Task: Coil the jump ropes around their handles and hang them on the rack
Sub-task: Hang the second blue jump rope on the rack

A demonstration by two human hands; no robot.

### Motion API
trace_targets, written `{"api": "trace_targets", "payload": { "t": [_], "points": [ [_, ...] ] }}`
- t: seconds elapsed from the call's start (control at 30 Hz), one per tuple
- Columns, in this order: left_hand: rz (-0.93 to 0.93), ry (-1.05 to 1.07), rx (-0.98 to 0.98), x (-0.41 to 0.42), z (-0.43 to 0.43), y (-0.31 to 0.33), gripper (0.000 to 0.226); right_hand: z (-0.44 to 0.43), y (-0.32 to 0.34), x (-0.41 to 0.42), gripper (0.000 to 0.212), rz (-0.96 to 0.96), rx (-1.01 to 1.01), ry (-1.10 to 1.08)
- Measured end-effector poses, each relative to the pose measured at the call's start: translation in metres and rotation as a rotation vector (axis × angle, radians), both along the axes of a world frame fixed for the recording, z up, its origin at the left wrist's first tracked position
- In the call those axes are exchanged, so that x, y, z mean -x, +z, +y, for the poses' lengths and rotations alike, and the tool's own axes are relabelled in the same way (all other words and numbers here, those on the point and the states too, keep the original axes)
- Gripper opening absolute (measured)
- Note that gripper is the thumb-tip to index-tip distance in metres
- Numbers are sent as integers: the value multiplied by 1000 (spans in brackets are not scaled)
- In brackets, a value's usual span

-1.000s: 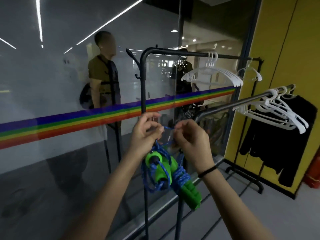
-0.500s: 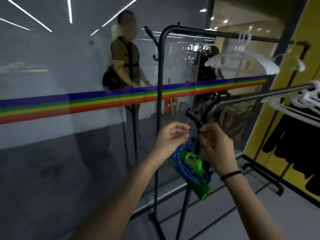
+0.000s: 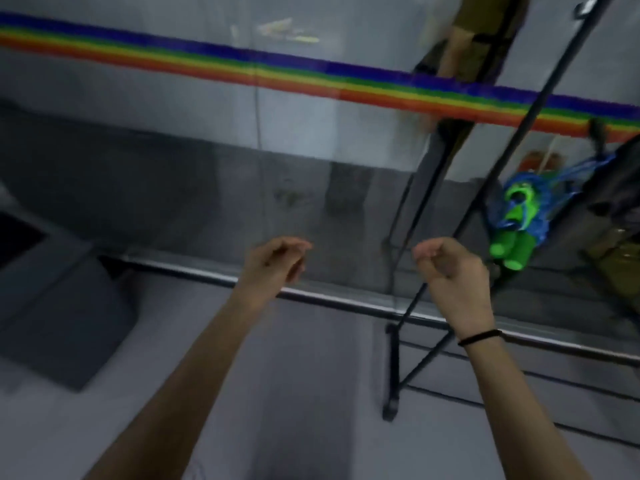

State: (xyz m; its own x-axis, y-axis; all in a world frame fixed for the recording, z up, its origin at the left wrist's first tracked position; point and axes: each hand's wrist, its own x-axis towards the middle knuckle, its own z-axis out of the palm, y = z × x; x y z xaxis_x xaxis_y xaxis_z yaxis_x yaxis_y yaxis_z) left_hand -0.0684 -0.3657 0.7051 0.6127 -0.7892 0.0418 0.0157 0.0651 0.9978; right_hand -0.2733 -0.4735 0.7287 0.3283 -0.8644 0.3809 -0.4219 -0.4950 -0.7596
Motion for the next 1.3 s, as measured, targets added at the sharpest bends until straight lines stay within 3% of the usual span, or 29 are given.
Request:
{"api": "trace_targets", "payload": {
  "t": [0.3, 0.53, 0.77, 0.9, 1.17, 1.3],
  "points": [
    [19, 262, -143, -86, 194, -42, 21, 144, -56, -112, 38, 22, -337, 349],
    [90, 184, -258, -163, 369, -112, 27, 319, -145, -231, 8, 28, -645, 466],
    [37, 180, -266, -237, 478, -172, 23, 421, -244, -319, 15, 125, -837, 451],
    [52, 190, -275, -259, 499, -264, 26, 436, -367, -347, 20, 234, -890, 386],
    [24, 233, -261, -293, 516, -552, 24, 450, -726, -387, 25, 583, -843, 349],
    [17, 264, -261, -302, 527, -657, 23, 454, -886, -396, 60, 897, -647, 336]
  ]
}}
